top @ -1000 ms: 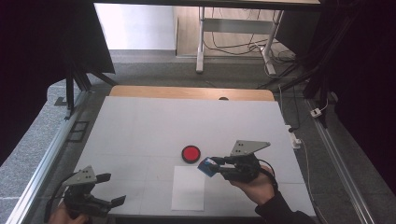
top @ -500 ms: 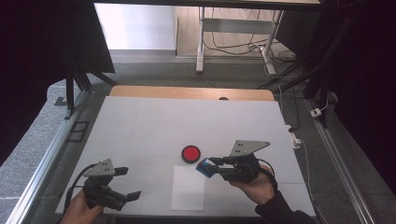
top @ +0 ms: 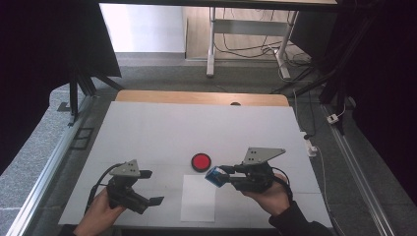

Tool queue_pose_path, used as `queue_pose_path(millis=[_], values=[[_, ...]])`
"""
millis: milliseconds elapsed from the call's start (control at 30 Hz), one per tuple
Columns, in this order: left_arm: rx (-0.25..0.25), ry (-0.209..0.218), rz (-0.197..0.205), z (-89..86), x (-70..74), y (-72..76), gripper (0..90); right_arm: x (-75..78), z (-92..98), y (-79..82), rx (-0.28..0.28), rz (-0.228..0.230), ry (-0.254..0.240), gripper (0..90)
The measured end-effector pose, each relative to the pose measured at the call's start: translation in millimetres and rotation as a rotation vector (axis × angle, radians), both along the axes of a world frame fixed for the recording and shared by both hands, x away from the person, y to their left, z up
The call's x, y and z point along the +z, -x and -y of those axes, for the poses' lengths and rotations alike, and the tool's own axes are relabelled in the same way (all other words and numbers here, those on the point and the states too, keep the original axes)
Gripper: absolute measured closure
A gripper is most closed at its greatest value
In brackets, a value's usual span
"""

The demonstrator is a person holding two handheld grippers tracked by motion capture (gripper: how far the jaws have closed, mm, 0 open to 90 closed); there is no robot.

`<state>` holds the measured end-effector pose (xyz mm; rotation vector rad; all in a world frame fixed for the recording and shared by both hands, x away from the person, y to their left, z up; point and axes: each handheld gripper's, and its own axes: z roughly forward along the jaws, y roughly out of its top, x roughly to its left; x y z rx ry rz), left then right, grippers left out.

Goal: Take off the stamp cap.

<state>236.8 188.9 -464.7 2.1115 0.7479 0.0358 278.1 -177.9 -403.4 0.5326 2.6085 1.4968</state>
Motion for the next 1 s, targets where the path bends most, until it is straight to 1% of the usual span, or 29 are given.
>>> queue_pose_path(millis=[133,267,367,533,600,667,733,800,867,1000], values=[[-0.022,-0.011,0.015,9.0,0.0,-5.1,0.0,0.4,-1.1,0.4,0.008,0.002,0.002,71.1],[-0.047,-0.002,0.027,16.4,1.4,-11.1,0.0,1.5,-2.3,1.2,0.018,0.001,0.001,71.2],[-0.075,0.002,0.035,21.6,2.4,-16.2,0.0,2.4,-3.3,1.6,0.028,0.000,-0.002,71.2],[-0.123,0.025,0.023,32.4,0.6,-26.1,0.0,2.8,-5.8,2.6,0.041,0.000,0.000,71.1],[-0.146,0.028,0.023,36.8,0.1,-29.6,0.0,2.8,-6.6,2.8,0.046,-0.002,-0.002,71.2],[-0.160,0.023,0.025,41.4,0.0,-32.3,0.0,3.2,-7.2,3.1,0.053,-0.001,0.001,71.2],[-0.177,0.028,0.024,45.7,-0.3,-34.2,0.0,3.2,-8.3,3.6,0.059,-0.004,-0.001,71.2],[-0.210,0.018,0.030,49.4,-0.1,-35.9,0.0,3.2,-9.1,3.7,0.067,-0.001,0.001,71.2],[-0.231,0.011,0.039,53.6,0.0,-37.2,0.0,3.2,-10.2,4.0,0.071,-0.001,0.001,71.2],[-0.264,0.034,0.036,60.5,0.3,-41.4,0.0,2.8,-12.8,4.7,0.082,-0.002,0.001,71.2]])
